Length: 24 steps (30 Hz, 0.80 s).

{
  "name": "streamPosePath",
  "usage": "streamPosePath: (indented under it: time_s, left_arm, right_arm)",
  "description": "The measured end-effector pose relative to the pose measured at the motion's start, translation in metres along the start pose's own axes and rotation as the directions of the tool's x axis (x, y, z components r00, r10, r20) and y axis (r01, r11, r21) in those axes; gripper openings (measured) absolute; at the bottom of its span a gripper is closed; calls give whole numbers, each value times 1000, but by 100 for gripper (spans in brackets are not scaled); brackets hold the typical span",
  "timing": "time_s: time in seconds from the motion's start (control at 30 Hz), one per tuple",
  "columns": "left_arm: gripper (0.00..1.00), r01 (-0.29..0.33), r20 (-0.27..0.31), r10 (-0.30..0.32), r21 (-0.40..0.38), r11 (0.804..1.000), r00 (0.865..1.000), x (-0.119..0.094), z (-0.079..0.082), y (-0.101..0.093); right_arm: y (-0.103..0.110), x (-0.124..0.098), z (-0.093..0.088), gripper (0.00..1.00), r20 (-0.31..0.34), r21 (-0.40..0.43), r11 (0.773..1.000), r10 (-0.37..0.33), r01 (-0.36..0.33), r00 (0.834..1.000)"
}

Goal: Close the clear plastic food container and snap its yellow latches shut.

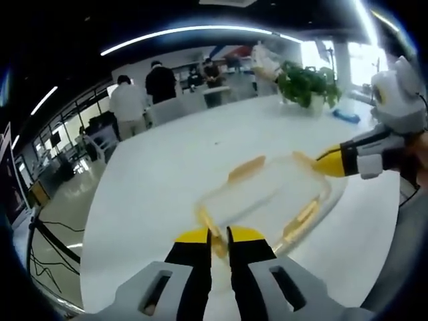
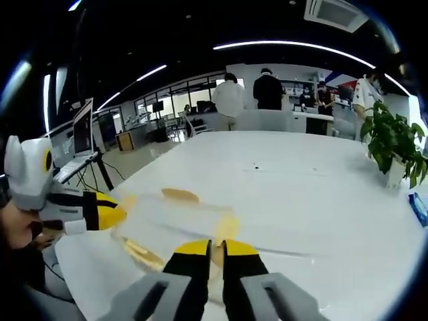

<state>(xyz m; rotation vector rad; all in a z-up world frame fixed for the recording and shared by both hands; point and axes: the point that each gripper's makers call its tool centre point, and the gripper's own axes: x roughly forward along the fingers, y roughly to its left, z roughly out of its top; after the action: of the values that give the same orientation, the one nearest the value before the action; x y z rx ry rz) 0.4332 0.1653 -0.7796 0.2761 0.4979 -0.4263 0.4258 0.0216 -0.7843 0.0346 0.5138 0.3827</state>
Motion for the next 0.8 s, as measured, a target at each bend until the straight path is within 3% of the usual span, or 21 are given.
streamPosePath:
  time_s: [0.8]
  left_arm:
    - [6,36,18,-36,-3,999,999,6,15,-46]
  right_arm:
    - [-39,-31,-3,2,17,7,999,-48,48,999]
